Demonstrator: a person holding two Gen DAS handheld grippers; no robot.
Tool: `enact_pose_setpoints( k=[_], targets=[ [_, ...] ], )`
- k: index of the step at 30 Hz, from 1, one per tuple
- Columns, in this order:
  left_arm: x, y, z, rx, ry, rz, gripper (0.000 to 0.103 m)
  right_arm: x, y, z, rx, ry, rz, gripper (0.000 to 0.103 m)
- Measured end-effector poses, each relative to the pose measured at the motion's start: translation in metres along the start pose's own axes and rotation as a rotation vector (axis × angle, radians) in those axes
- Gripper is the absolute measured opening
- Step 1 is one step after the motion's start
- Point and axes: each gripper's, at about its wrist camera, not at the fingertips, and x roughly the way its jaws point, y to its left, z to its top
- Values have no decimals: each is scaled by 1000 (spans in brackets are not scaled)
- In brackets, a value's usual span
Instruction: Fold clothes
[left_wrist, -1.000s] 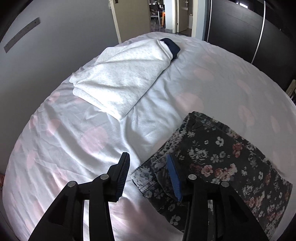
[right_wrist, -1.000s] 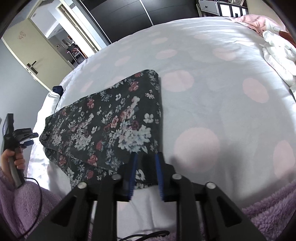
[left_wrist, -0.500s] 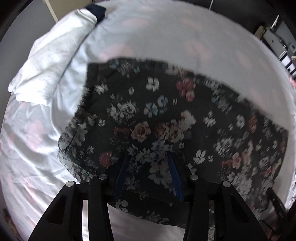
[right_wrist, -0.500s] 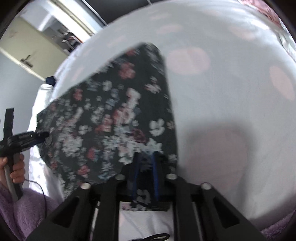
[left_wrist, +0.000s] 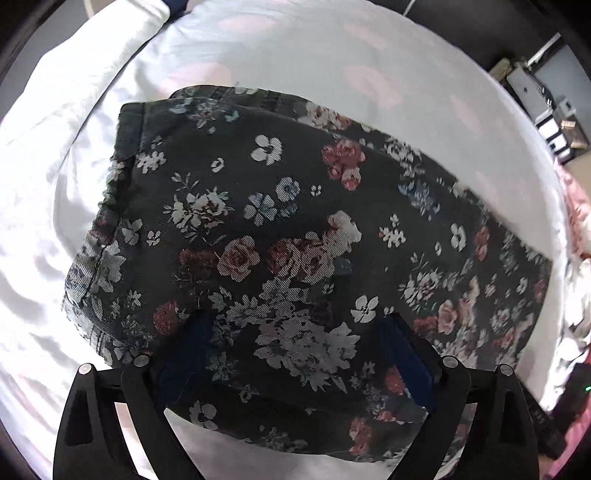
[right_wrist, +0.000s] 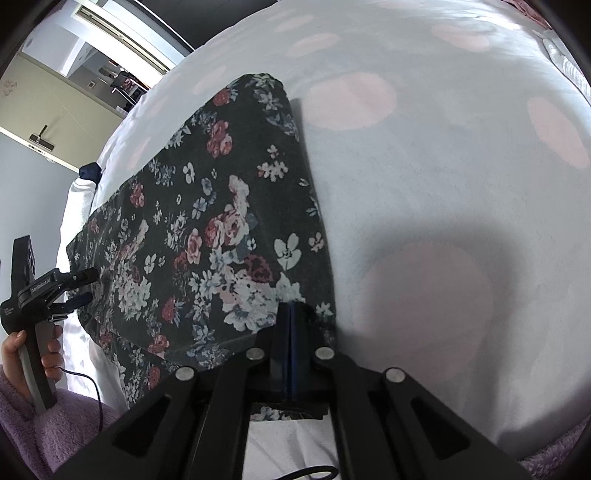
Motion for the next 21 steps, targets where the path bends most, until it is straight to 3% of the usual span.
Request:
enact_pose_setpoints(
  k=[5, 14, 17, 21],
  targets=[
    [14, -33, -1, 139, 38, 165, 97, 0, -3, 0, 26, -3, 24, 0],
    [18, -41, 3, 135, 42, 175, 101, -15, 5, -6, 0, -63, -8, 0],
    [18, -45, 3, 136, 39, 178, 101, -35, 2, -5, -15, -121, 21, 6],
    [19, -50, 5, 135, 40, 179, 102, -48, 2, 13, -38, -152, 30, 6]
  ],
)
